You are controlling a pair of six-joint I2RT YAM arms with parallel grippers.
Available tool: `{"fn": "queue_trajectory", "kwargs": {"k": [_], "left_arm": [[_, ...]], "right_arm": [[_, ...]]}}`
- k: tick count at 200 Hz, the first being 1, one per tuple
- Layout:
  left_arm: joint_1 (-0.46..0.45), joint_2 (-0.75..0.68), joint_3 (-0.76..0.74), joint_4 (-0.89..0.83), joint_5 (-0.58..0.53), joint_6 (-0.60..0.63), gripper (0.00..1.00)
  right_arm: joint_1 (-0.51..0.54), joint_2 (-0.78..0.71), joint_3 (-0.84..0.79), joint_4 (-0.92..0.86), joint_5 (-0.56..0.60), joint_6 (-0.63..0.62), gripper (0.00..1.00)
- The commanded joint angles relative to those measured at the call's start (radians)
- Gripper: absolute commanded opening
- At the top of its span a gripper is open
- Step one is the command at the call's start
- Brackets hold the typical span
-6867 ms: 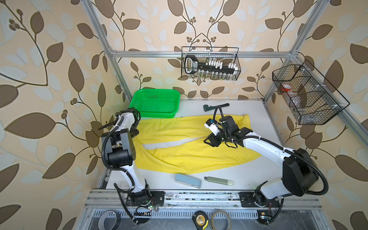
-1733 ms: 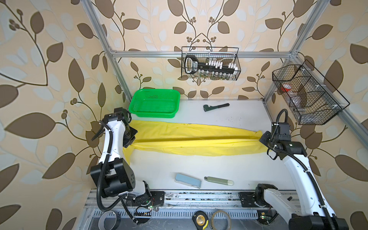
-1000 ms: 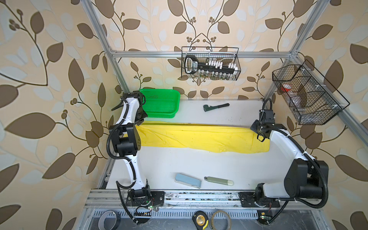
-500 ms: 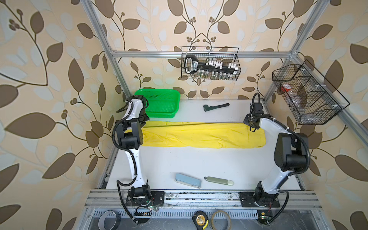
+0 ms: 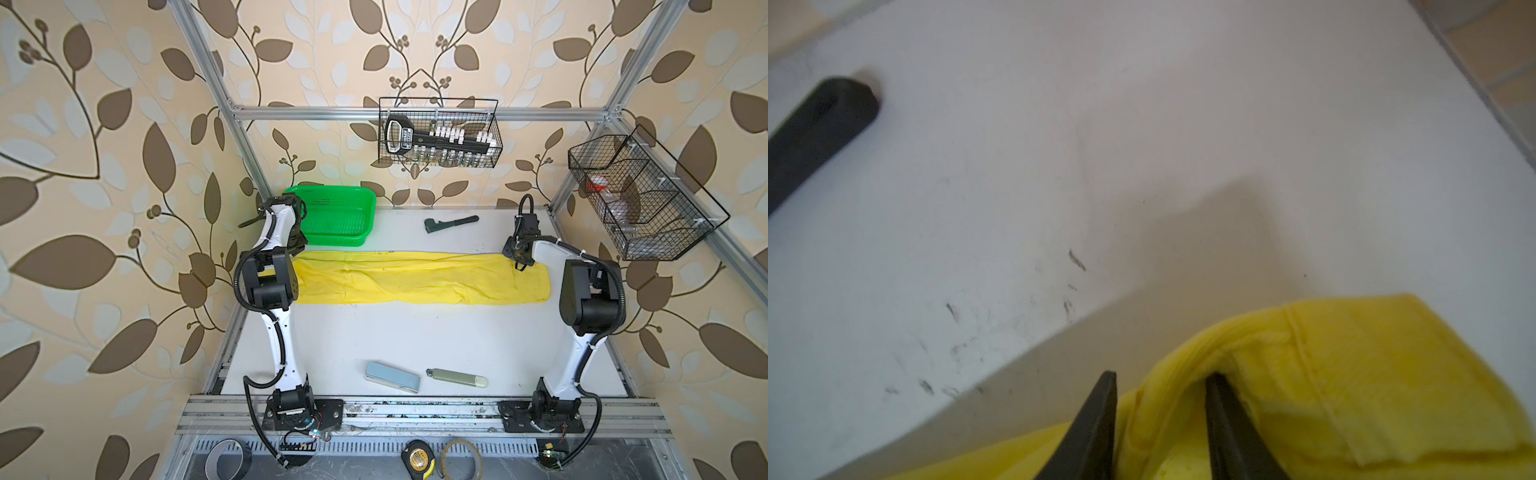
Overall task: Fold and stack the trousers
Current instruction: 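Lay the folded strip along the far edge and open both grippers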
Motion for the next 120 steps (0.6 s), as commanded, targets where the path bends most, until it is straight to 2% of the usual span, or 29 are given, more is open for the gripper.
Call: {"fn": "queue_trajectory", "kwargs": {"k": [1, 18, 34, 54, 88, 120], "left_arm": [[0.008, -0.08, 0.025, 0.006, -0.025, 0.005, 0.54], [0.009, -0.12, 0.021, -0.007, -0.031, 0.01, 0.58], [0.009, -0.16, 0.007, -0.025, -0.001, 0.008, 0.6], [0.008, -0.22, -0.037, -0.053, 0.056, -0.008, 0.61], [-0.01, -0.34, -0.26, -0.033, 0.108, -0.012, 0.62], [-0.045, -0.413, -0.476, 0.084, 0.192, -0.039, 0.62]], "right_arm": [[-0.002, -0.038, 0.042, 0.02, -0.037, -0.035, 0.48], [-0.001, -0.077, 0.052, -0.014, -0.088, -0.054, 0.59], [0.004, -0.117, 0.038, -0.039, -0.153, -0.067, 0.64], [0.011, -0.169, 0.007, -0.082, -0.227, -0.076, 0.65], [0.069, -0.271, -0.119, -0.112, -0.322, -0.088, 0.65], [0.161, -0.353, -0.331, -0.011, -0.371, -0.079, 0.64]]}}
